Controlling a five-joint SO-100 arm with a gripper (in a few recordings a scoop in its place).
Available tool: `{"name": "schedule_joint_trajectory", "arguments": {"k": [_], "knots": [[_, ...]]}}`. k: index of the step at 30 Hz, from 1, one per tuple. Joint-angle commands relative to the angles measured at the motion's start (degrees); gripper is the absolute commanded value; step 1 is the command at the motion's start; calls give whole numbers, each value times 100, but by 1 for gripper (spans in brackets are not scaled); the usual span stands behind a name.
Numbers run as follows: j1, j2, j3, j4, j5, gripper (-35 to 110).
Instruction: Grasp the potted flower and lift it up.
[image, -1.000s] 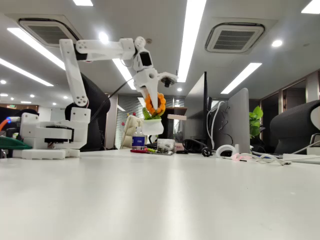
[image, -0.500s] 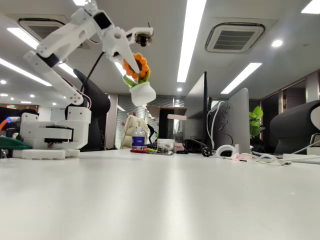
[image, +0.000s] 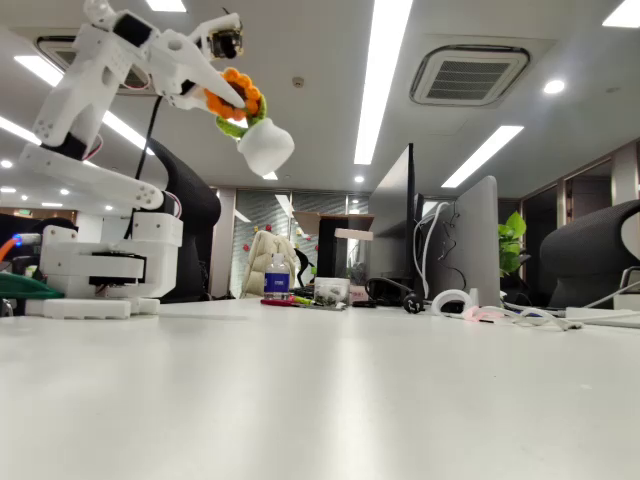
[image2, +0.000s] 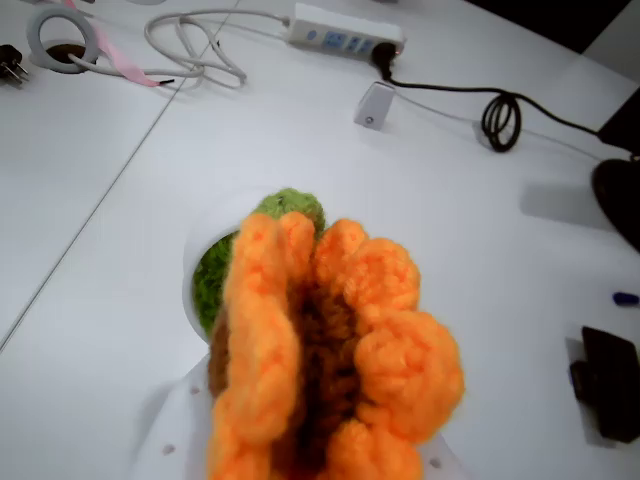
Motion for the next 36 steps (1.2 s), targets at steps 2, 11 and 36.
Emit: {"name": "schedule_joint_trajectory", "arguments": {"k": [2, 11, 36], "knots": [[-44, 466, -18, -202, -97, 0], [9, 1494, 220, -765, 9, 0], [448, 2188, -439, -571, 62, 0]]}}
